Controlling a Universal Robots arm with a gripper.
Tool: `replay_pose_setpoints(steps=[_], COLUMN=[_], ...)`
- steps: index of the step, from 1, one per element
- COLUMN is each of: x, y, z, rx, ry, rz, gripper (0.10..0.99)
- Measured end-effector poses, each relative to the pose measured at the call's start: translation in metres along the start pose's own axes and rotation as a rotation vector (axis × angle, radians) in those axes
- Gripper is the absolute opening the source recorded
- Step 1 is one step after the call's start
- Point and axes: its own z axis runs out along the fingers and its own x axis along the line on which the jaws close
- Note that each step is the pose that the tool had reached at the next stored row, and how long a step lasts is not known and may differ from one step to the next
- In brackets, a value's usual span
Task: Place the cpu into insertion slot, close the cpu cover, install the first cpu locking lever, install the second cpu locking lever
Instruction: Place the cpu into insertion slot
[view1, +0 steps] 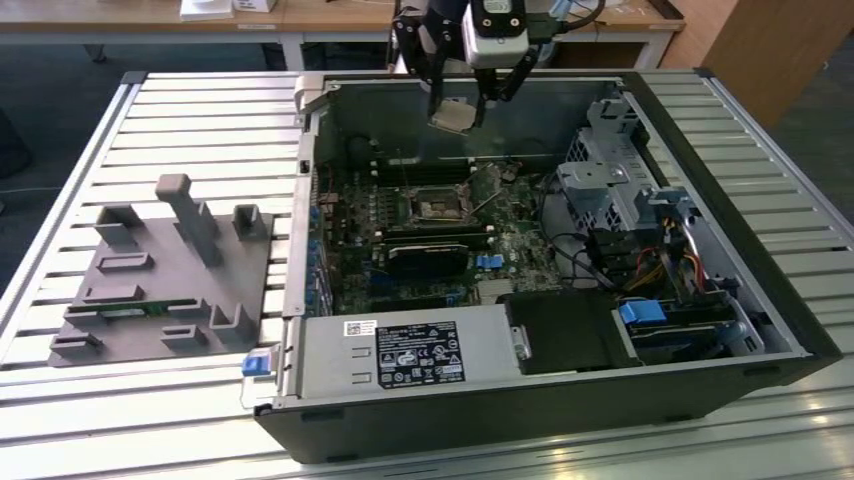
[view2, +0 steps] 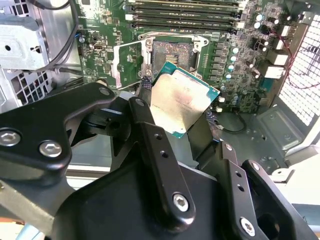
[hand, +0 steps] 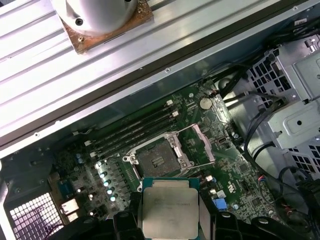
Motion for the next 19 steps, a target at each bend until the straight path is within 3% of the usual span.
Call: replay_pose_setpoints(steps=[19], x=[0.0000], y=[0.0000], z=[0.0001], rx=[-0.001], ry=[-0.0049], rz=[0.055], gripper=[0.537])
